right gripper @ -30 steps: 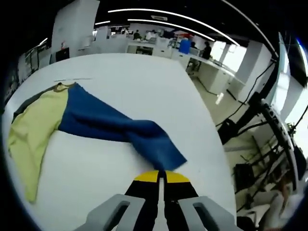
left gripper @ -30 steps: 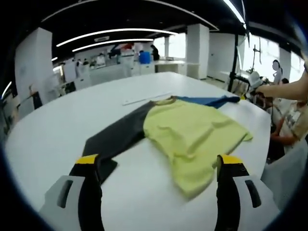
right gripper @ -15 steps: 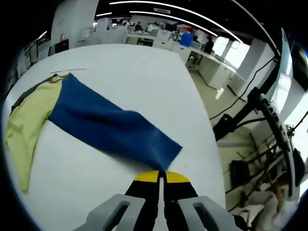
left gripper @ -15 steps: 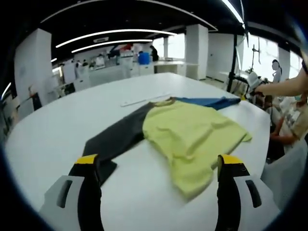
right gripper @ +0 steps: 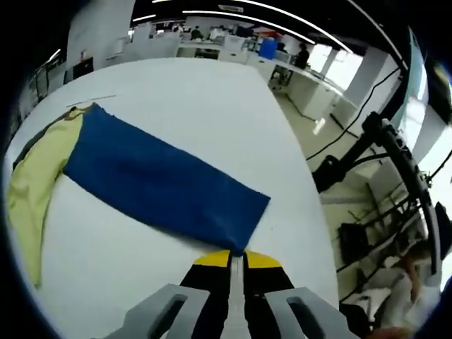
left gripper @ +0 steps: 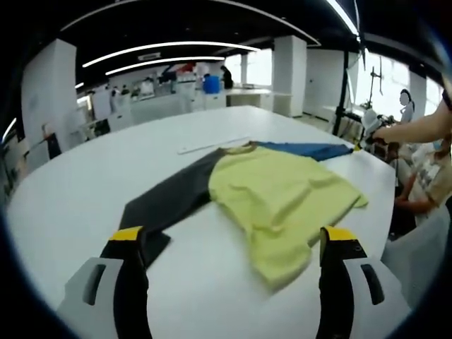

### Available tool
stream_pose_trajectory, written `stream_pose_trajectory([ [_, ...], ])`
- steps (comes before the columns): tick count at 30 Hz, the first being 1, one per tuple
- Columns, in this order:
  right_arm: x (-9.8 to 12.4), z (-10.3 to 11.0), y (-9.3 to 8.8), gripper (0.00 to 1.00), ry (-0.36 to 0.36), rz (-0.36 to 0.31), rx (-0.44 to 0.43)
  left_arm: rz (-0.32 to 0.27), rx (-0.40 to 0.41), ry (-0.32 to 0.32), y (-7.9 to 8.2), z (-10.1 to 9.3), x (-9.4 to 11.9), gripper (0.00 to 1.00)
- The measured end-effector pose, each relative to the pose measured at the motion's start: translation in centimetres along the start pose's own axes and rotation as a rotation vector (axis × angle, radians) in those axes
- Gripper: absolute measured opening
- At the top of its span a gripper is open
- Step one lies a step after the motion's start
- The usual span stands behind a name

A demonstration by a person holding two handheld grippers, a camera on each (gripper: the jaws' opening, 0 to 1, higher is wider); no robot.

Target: Fold the garment on the visible template until the final outline fits inside the template.

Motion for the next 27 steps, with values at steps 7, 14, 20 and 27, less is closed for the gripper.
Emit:
stream_pose_trajectory([
  [7, 1.9, 2.5, 1.3, 0.46, 0.139, -0.078, -0.173, -0.001, 0.015, -0.002, -0.1, -0.1, 0.2, 0.99],
  [14, 3.8, 5.7, 0.9, 0.6, 0.235, -0.072, -0.167, -0.012, 0.023, -0.023, 0.1, -0.5, 0.4, 0.99],
  [20, 5.7, 8.7, 1.0, 0.65, 0.316, -0.084, -0.133, -0.016, 0.034, -0.053, -0.3, -0.8, 0.6, 0.98],
  [27, 7.5, 12.1, 0.9, 0.65, 0.399, -0.096, -0.065, -0.003, 0.006, -0.082, -1.3, -1.4, 1.0, 0.91],
])
Point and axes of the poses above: the point that each gripper's makers call its tool centre point, and the gripper's own axes: x roughly backward along the fingers, z roughly to its left, y roughly out of its top, the point moved 2 cm from there along x, roughly backward along the fingers, and after that the axes turned 4 degrees about -x, right-handed, at the moved point
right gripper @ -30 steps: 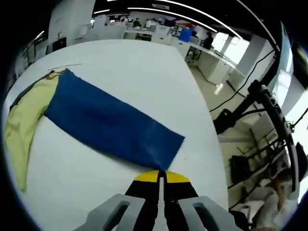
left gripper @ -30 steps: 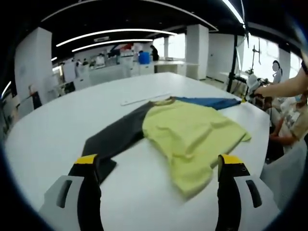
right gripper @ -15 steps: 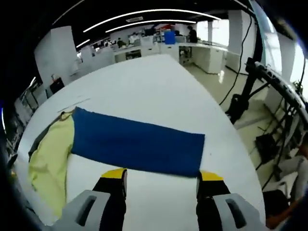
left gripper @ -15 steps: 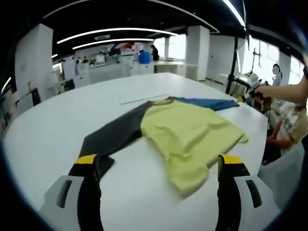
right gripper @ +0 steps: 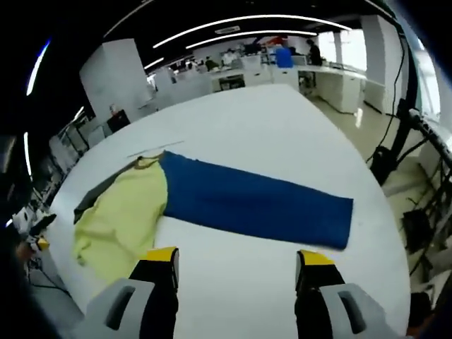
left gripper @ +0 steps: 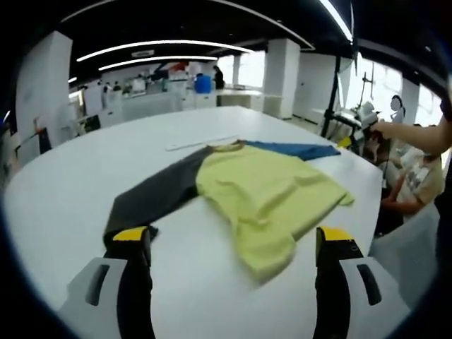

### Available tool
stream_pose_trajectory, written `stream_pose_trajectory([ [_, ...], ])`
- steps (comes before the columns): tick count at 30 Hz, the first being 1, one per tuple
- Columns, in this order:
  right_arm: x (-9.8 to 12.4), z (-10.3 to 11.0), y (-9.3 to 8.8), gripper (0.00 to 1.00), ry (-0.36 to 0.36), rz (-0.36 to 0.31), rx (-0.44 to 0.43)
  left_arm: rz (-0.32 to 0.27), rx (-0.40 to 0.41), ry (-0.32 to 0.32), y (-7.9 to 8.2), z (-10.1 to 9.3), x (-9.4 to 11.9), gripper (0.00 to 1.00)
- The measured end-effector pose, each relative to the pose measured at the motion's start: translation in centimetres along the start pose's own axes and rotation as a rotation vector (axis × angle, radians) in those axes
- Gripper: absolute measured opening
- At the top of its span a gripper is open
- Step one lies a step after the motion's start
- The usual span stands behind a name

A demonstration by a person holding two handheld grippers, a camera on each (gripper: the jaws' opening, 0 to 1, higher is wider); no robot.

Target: Fold the garment on the visible template until the final outline fits inside the template.

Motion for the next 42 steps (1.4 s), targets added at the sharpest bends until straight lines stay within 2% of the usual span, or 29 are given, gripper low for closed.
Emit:
stream_pose_trajectory([
  [5, 0.1, 2.0, -0.7, 0.6, 0.041, 0.005, 0.043, 0.005, -0.022, 0.0, -0.7, -0.4, 0.2, 0.84],
  [11, 0.2, 4.2, -2.8, 0.56, 0.068, 0.031, 0.102, 0.033, -0.024, -0.001, -2.2, -0.7, 0.3, 0.72],
  [17, 0.3, 6.9, -4.9, 0.53, 0.126, 0.058, 0.128, 0.062, -0.021, -0.015, -3.5, -1.2, 0.1, 0.66],
  [30, -0.2, 11.6, -9.7, 0.49, 0.192, 0.136, 0.177, 0.093, 0.052, -0.039, -5.3, -2.4, -1.1, 0.52],
  [35, -0.7, 12.3, -10.9, 0.46, 0.18, 0.15, 0.216, 0.109, 0.041, -0.037, -6.1, -2.8, -1.8, 0.47],
  [42, -0.8, 13.2, -12.8, 0.41, 0.143, 0.166, 0.228, 0.135, 0.019, -0.051, -7.0, -3.1, -2.6, 0.4],
])
Point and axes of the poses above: the point that each gripper's makers call its tool centre point, and the gripper's own axes: x roughly backward along the fingers, z roughly to its left, y roughly out of its top, the point moved 2 cm from there along x, roughly backward along the fingers, and after that the axes turned 4 degrees about -x, right-handed, at the moved point
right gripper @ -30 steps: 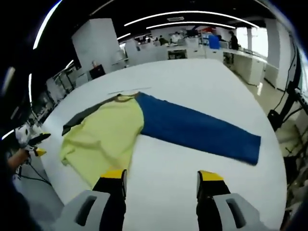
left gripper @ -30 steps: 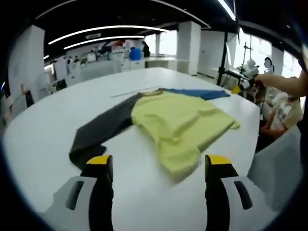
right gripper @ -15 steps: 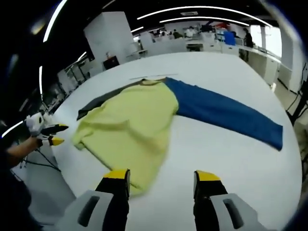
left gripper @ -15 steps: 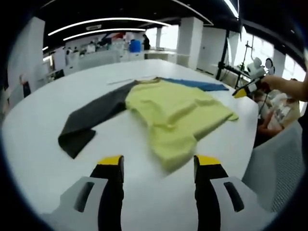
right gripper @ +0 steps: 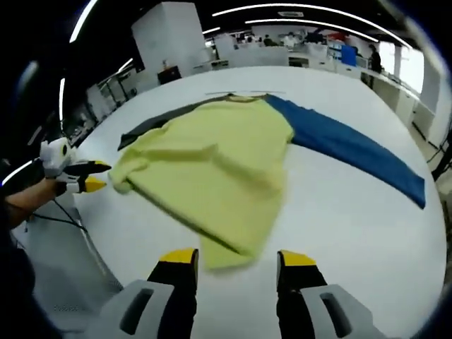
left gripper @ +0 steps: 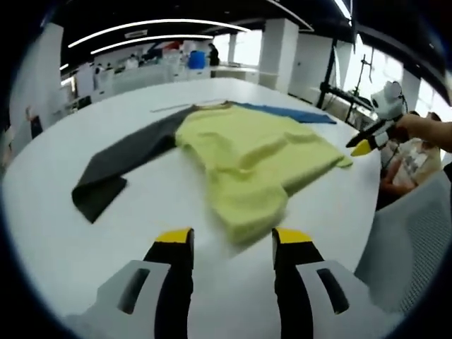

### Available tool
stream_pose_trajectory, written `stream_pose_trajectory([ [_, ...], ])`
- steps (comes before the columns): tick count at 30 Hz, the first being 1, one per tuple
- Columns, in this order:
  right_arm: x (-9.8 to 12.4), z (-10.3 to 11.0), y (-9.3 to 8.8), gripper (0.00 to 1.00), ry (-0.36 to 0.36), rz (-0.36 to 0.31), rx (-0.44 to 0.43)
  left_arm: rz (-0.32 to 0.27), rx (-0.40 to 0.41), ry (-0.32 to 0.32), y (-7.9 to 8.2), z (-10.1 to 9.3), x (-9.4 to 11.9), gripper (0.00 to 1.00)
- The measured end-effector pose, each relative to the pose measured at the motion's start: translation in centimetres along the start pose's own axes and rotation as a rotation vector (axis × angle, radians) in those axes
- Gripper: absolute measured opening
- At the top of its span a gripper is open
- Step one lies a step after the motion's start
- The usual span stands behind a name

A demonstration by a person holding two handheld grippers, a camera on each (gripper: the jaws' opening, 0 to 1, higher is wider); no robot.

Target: Fold the garment on the visible template until the final outline fits inside the template.

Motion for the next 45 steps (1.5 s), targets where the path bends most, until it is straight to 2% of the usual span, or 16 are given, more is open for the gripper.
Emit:
stream_pose_trajectory([
  [4, -0.3, 0.4, -0.4, 0.37, -0.029, -0.006, -0.034, 0.014, -0.017, 0.002, -0.4, 0.1, -0.8, 0.33],
  [7, -0.5, 0.9, -0.7, 0.35, -0.061, -0.007, -0.048, -0.009, 0.001, -0.006, -0.1, 0.0, -1.0, 0.27],
  [9, -0.5, 0.4, -1.0, 0.35, -0.132, -0.006, -0.066, -0.002, 0.002, -0.011, -0.3, 0.0, -1.3, 0.22],
  [11, -0.7, 0.4, -1.3, 0.35, -0.168, -0.013, -0.094, 0.001, 0.019, -0.012, -0.5, 0.0, -1.4, 0.2],
  [16, -1.1, 1.0, -1.4, 0.26, -0.184, -0.038, -0.179, -0.024, 0.06, -0.017, -0.4, -0.1, -1.6, 0.17],
  [22, -1.2, 0.9, -1.3, 0.14, -0.232, -0.056, -0.209, -0.034, 0.08, -0.024, -0.4, -0.3, -1.8, 0.09],
  [24, -1.3, 0.7, -1.3, 0.11, -0.234, -0.059, -0.216, -0.038, 0.078, -0.024, -0.3, -0.3, -1.8, 0.05],
  [27, -1.6, 0.5, -1.5, 0.07, -0.231, -0.076, -0.237, -0.045, 0.083, -0.022, -0.3, -0.4, -1.8, 0.03],
  [31, -1.6, 0.4, -1.4, 0.01, -0.239, -0.072, -0.221, -0.05, 0.095, -0.019, -0.2, -0.3, -1.7, 0.02],
  [35, -1.6, 0.3, -1.3, 0.0, -0.24, -0.068, -0.212, -0.056, 0.127, -0.013, 0.0, -0.2, -1.1, 0.01],
  [41, 0.3, 0.0, 0.0, 0.0, -0.222, -0.088, -0.145, -0.032, 0.137, 0.011, 0.3, 0.1, 0.4, 0.01],
  [45, 1.8, -0.6, 0.6, 0.0, -0.219, -0.089, -0.105, -0.043, 0.163, 0.004, 0.7, -0.2, 1.4, 0.01],
])
Point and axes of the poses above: the point that each gripper's makers call its tool centre point, and the gripper's own axes: x roughly backward along the fingers, z roughly to its left, y roughly out of its top, the point moved 2 cm from there along x, roughly backward along the fingers, and after that the axes turned 4 degrees about -x, right-handed, at the moved point
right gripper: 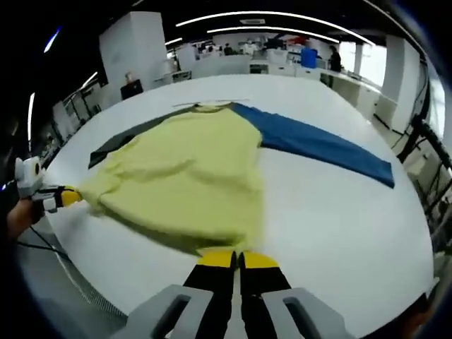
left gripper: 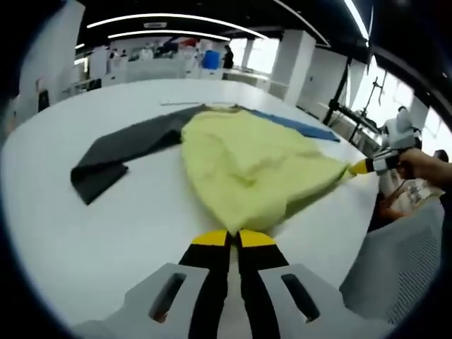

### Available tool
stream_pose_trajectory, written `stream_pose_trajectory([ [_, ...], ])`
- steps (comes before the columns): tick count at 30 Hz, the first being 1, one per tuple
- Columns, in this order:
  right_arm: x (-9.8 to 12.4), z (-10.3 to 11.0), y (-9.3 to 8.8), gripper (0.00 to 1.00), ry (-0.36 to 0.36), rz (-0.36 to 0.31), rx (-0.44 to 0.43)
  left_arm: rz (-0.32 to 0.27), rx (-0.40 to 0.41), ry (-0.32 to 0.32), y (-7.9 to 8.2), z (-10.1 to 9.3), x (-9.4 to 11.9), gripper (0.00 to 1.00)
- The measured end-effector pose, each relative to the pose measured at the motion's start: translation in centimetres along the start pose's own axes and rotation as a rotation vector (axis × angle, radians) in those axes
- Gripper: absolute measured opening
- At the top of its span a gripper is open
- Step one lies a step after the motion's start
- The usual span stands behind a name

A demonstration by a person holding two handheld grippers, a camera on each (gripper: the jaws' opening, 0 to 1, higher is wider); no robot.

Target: Fold the garment on the visible template until the final outline fits inside the template.

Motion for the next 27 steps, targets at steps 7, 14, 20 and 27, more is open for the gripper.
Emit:
stream_pose_trajectory([
  [7, 1.5, -0.4, 0.2, 0.0, 0.046, 0.023, 0.027, 0.003, 0.109, -0.029, 0.3, -0.9, 1.1, 0.01],
  [14, 1.6, -1.2, -0.5, 0.0, 0.06, 0.054, 0.023, 0.103, 0.192, -0.001, -0.6, -0.7, 1.3, 0.01],
  [20, 0.4, -1.7, -2.6, 0.0, 0.06, 0.104, 0.01, 0.244, 0.227, 0.009, -3.0, -1.2, 1.0, 0.01],
  [27, -0.6, -2.5, -4.3, 0.0, 0.045, 0.141, -0.007, 0.324, 0.18, 0.024, -4.6, -1.5, 0.6, 0.02],
])
Point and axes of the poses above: the point that each gripper's makers call its tool centre point, and the gripper's own axes: x roughly backward along the fingers, z roughly to its left, y roughly out of its top, the point moved 2 cm from there along x, roughly backward along the fingers, and after that the axes turned 4 degrees about -x, right-handed, at the moved point
